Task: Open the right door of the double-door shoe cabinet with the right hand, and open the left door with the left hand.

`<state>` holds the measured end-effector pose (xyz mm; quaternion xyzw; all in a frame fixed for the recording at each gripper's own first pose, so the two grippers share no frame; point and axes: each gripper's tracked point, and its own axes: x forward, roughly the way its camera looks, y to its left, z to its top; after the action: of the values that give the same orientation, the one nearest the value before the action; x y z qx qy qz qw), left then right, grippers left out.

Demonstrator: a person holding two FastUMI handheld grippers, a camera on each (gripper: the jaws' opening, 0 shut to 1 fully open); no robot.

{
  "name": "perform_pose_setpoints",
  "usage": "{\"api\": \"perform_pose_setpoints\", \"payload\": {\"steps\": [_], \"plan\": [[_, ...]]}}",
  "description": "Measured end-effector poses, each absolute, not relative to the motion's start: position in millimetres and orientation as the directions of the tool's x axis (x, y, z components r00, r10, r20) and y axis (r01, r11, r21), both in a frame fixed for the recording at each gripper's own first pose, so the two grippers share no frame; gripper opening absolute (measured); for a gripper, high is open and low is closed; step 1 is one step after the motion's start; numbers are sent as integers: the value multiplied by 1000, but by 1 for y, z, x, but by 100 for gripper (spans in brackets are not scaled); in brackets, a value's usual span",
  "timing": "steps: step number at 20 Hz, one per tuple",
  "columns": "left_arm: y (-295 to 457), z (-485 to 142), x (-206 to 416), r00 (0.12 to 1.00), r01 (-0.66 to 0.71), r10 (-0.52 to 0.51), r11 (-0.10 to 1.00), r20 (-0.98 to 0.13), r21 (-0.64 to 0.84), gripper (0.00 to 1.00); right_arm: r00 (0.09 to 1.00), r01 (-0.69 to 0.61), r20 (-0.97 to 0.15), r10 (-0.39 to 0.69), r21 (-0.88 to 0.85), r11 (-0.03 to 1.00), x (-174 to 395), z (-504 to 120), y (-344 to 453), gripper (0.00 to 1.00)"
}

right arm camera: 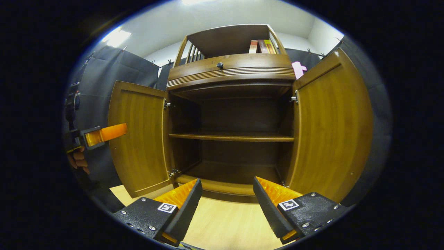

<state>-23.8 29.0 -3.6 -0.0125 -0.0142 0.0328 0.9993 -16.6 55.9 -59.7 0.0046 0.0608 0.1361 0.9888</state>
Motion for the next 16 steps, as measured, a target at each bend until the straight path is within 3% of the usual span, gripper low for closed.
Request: {"api": "perform_pose_setpoints", "payload": {"steps": [2, 3, 7, 12, 16], "plan": [[18, -24, -16, 996, -88, 88, 996, 0, -8, 16, 964, -235, -118, 237, 30, 971, -25, -60, 43, 91], [12, -32, -12, 996, -88, 88, 996, -7, 1, 16, 968, -222, -116, 224, 29, 975, -28, -60, 38, 100], [-1, -58, -7, 995, -77, 79, 997, -61, 28, 17, 975, -189, -122, 188, 8, 982, -36, -63, 23, 100], [-1, -54, -12, 996, -89, 90, 996, -29, 23, 75, 972, -196, -128, 198, 28, 980, -33, -65, 20, 100], [0, -52, -18, 996, -84, 85, 996, -7, 40, 99, 968, -211, -127, 216, 45, 976, -28, -65, 25, 100]]}}
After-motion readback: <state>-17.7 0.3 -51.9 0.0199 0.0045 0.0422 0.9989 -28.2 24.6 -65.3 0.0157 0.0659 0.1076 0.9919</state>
